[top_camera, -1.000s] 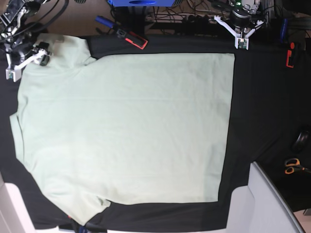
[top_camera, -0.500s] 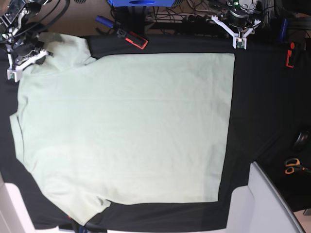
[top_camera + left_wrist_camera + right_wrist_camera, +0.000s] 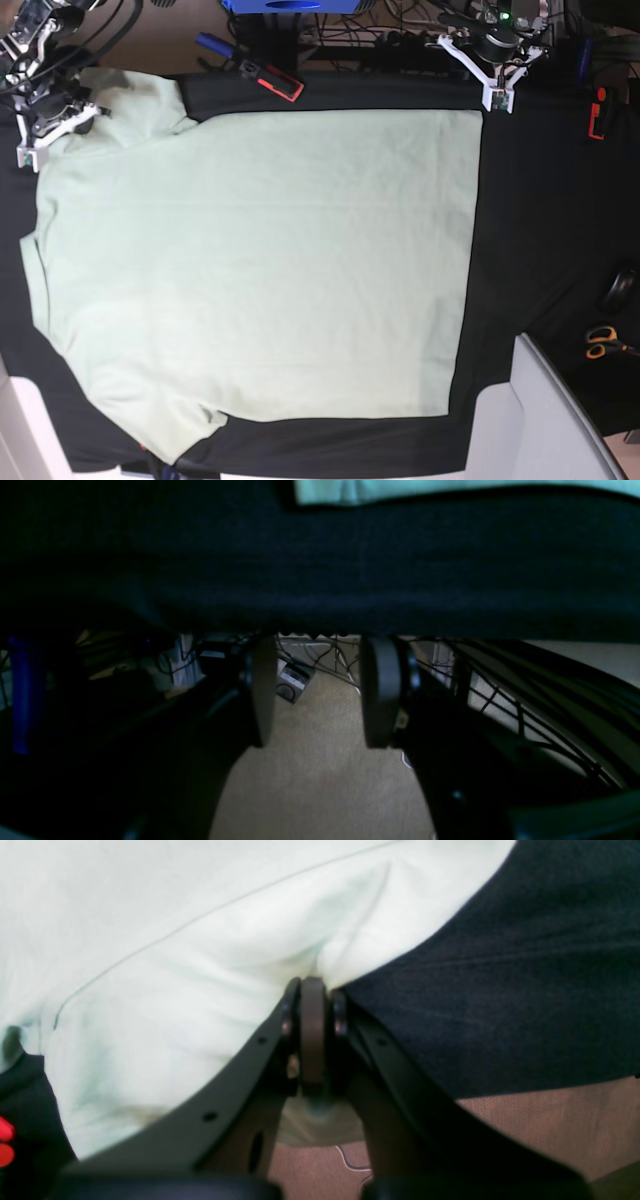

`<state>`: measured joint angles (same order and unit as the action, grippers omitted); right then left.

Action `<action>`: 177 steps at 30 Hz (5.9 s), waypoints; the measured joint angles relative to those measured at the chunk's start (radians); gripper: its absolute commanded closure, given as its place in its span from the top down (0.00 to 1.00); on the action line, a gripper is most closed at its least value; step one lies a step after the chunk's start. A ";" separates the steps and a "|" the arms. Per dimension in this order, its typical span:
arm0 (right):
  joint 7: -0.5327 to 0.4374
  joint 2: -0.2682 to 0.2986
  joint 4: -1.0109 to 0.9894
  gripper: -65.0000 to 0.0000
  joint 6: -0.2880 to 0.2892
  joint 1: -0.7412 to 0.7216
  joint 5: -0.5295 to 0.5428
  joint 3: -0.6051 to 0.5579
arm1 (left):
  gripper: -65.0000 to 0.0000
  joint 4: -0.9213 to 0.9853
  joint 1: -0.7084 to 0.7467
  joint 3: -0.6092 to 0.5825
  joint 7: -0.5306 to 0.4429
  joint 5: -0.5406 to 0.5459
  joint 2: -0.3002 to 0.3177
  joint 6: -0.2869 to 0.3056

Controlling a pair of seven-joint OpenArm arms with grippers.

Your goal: Fold the T-shirt properly

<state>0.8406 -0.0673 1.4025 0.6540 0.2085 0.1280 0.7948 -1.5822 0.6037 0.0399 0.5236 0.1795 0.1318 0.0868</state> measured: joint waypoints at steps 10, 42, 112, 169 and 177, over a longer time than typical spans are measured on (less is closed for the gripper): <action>0.000 0.000 0.000 0.00 0.001 0.000 0.001 -0.001 | 0.00 0.097 0.068 -0.004 -0.348 0.043 -0.028 -0.026; -0.037 0.018 -0.050 0.00 0.006 0.009 0.037 0.000 | 0.37 -0.025 0.133 0.109 -0.496 0.073 -0.034 -0.087; -0.046 0.042 -0.086 0.00 0.019 -0.003 0.060 0.000 | 0.57 0.233 0.013 0.114 -0.489 0.502 0.027 0.178; 0.189 0.031 0.211 0.00 0.044 0.053 0.026 -0.028 | 0.00 0.127 0.025 0.088 -0.490 0.501 0.029 0.183; 0.283 0.054 0.278 0.00 0.045 0.027 0.020 -0.076 | 0.00 0.038 0.039 0.092 -0.488 0.500 0.029 0.183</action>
<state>1.1240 -0.0135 1.6802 0.6991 0.2359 0.1482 0.7193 -1.5440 0.6422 0.1314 0.0357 0.6792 0.1612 0.2695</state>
